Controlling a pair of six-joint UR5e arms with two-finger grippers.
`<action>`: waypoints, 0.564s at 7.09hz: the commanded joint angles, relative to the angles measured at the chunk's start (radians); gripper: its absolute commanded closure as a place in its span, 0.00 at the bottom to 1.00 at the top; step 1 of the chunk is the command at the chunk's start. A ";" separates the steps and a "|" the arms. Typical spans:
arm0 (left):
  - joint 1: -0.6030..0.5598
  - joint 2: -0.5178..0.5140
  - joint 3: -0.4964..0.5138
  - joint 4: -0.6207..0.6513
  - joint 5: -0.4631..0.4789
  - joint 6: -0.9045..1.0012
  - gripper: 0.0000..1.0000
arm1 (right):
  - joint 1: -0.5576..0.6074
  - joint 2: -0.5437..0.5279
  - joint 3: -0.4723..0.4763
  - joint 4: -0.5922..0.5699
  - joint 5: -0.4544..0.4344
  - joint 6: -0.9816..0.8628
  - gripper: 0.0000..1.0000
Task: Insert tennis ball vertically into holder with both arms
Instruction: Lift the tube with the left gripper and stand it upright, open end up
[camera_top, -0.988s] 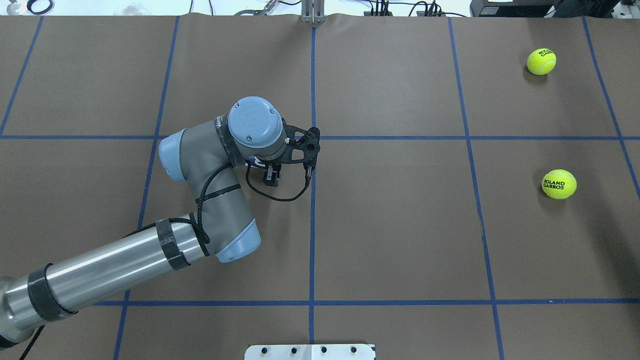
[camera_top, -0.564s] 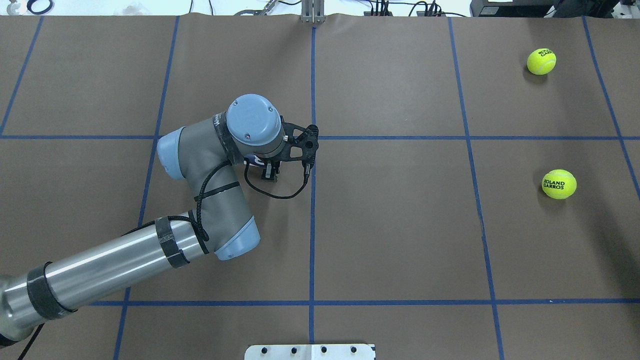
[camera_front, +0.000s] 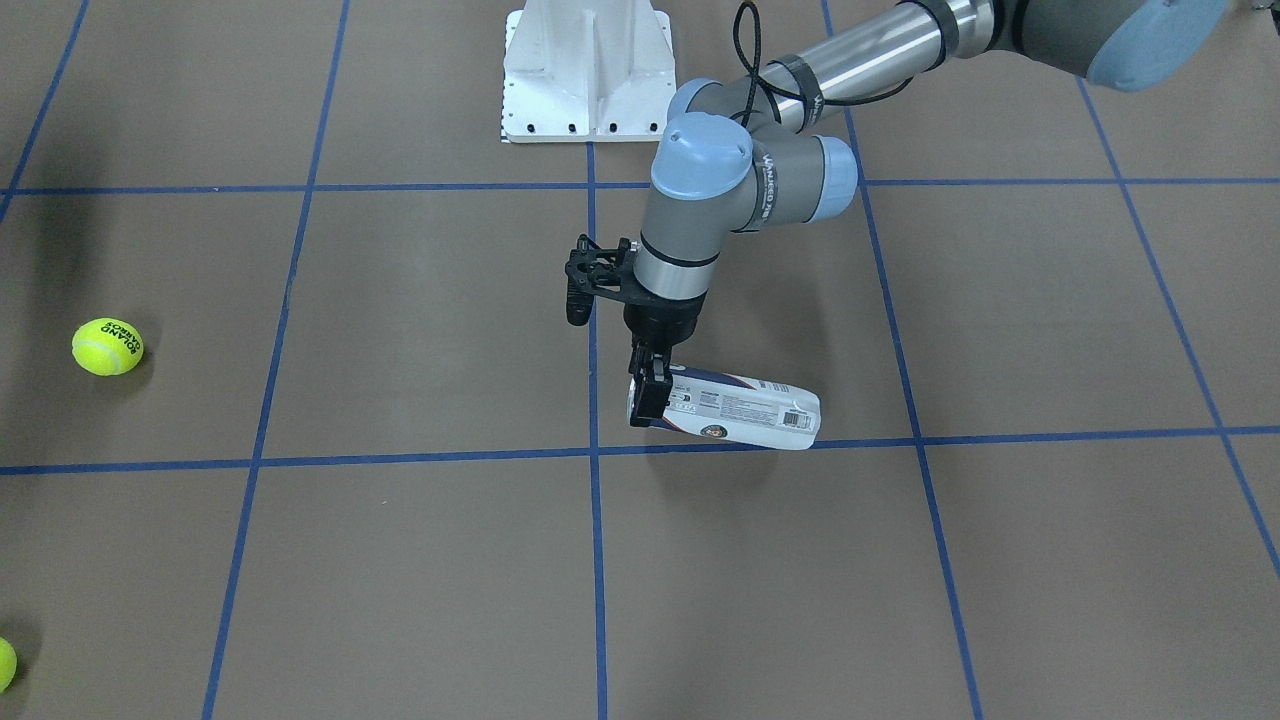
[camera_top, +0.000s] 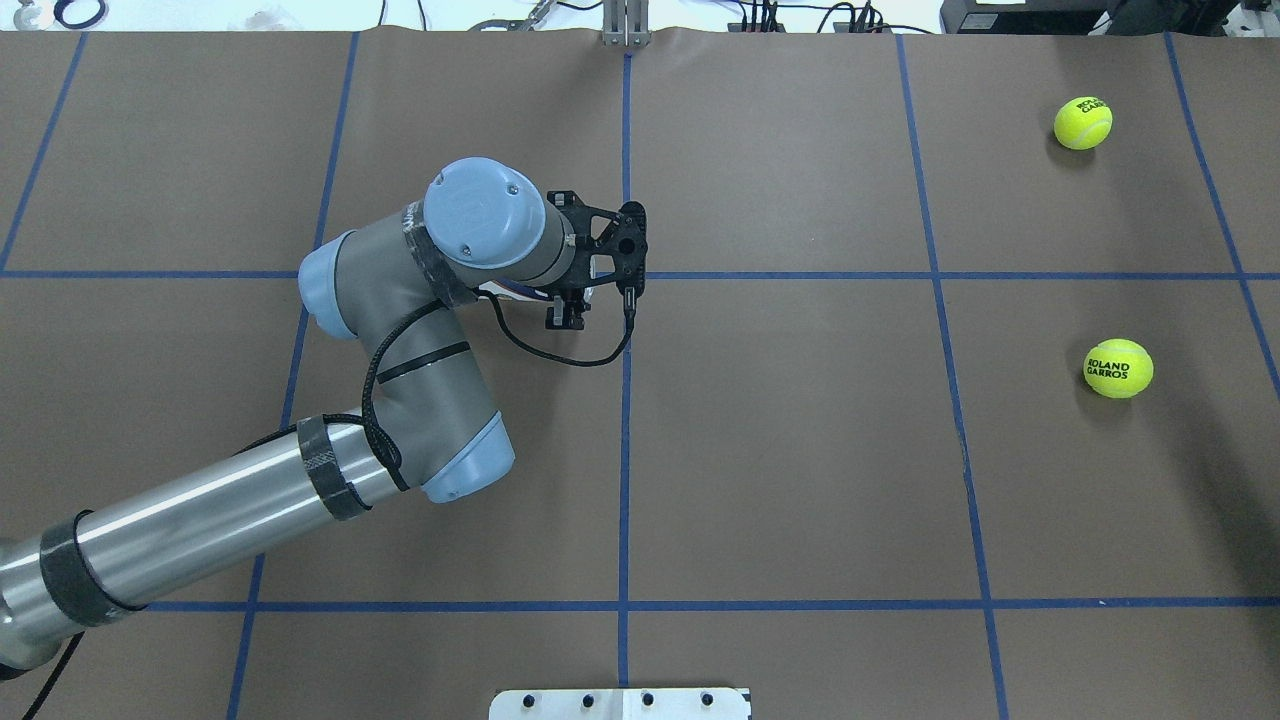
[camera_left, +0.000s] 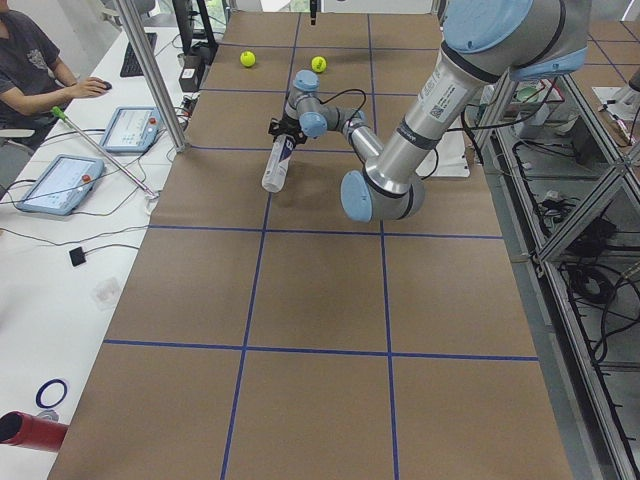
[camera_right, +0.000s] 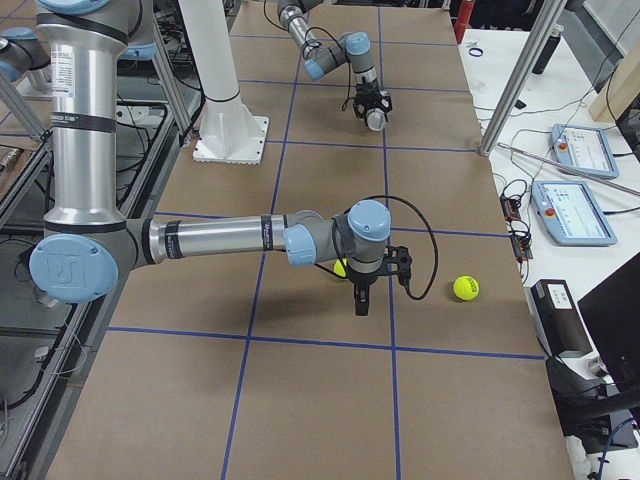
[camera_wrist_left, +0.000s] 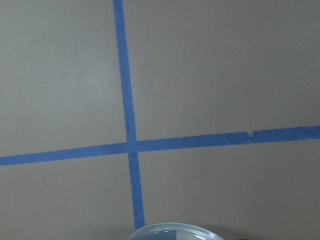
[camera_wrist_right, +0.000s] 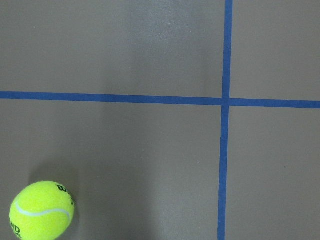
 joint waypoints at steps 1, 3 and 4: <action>-0.011 0.005 0.000 -0.276 0.010 -0.292 0.22 | 0.000 0.014 0.045 0.000 0.001 -0.002 0.00; -0.005 0.015 0.009 -0.530 0.110 -0.536 0.21 | -0.002 0.011 0.078 0.000 0.000 -0.002 0.00; 0.001 0.038 0.012 -0.645 0.154 -0.615 0.21 | -0.002 0.003 0.114 -0.001 0.003 0.012 0.00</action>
